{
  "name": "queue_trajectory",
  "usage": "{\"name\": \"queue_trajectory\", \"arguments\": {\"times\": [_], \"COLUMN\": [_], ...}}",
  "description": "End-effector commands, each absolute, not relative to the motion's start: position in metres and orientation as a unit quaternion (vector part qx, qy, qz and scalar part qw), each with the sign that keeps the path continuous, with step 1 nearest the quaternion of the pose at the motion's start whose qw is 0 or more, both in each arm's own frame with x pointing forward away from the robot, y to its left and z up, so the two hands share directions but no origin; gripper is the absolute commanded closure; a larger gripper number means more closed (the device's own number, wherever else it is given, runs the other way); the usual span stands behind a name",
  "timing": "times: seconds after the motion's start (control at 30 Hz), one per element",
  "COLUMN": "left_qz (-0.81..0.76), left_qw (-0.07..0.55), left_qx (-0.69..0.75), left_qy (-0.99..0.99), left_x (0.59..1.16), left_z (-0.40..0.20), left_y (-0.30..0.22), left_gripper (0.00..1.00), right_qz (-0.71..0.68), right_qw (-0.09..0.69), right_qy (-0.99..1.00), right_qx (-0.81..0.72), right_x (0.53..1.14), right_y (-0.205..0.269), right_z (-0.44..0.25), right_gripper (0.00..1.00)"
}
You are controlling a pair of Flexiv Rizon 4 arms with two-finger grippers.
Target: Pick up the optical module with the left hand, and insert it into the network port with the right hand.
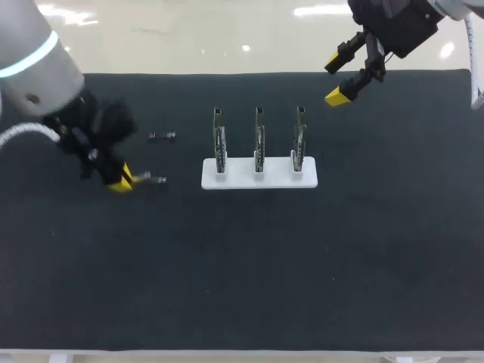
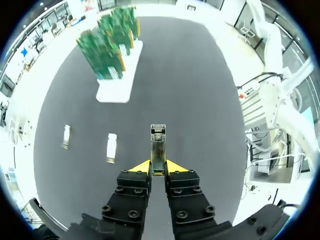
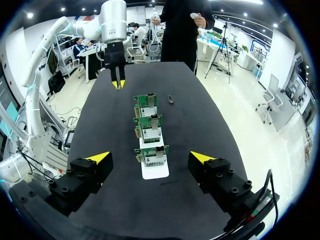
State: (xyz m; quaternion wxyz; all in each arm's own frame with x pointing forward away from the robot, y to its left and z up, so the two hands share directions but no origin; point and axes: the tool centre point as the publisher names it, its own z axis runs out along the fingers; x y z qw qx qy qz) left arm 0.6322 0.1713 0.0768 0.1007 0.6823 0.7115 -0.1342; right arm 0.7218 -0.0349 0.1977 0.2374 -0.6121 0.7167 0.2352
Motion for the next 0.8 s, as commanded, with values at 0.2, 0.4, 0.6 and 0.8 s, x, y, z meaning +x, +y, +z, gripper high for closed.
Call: {"name": "queue_trajectory", "arguments": {"times": [0.2, 0.4, 0.6, 0.8], "left_qz": [-0.228, -0.268, -0.279, -0.279], "left_qw": [0.21, 0.269, 0.289, 0.289], "left_qx": [0.674, 0.665, 0.653, 0.653], "left_qy": [0.671, 0.643, 0.642, 0.642], "left_x": [0.647, 0.653, 0.658, 0.658], "left_z": [0.122, 0.136, 0.14, 0.14], "left_y": [0.188, 0.191, 0.188, 0.188], "left_gripper": [1.0, 1.0, 1.0, 1.0], "right_qz": [0.235, 0.235, 0.235, 0.235], "right_qw": [0.238, 0.238, 0.238, 0.238], "right_qy": [0.716, 0.716, 0.716, 0.716], "right_qx": [-0.612, -0.612, -0.612, -0.612], "right_x": [0.721, 0.721, 0.721, 0.721], "right_y": [-0.035, -0.035, -0.035, -0.035], "right_z": [0.197, 0.197, 0.197, 0.197], "right_gripper": [0.0, 0.0, 0.0, 0.0]}}
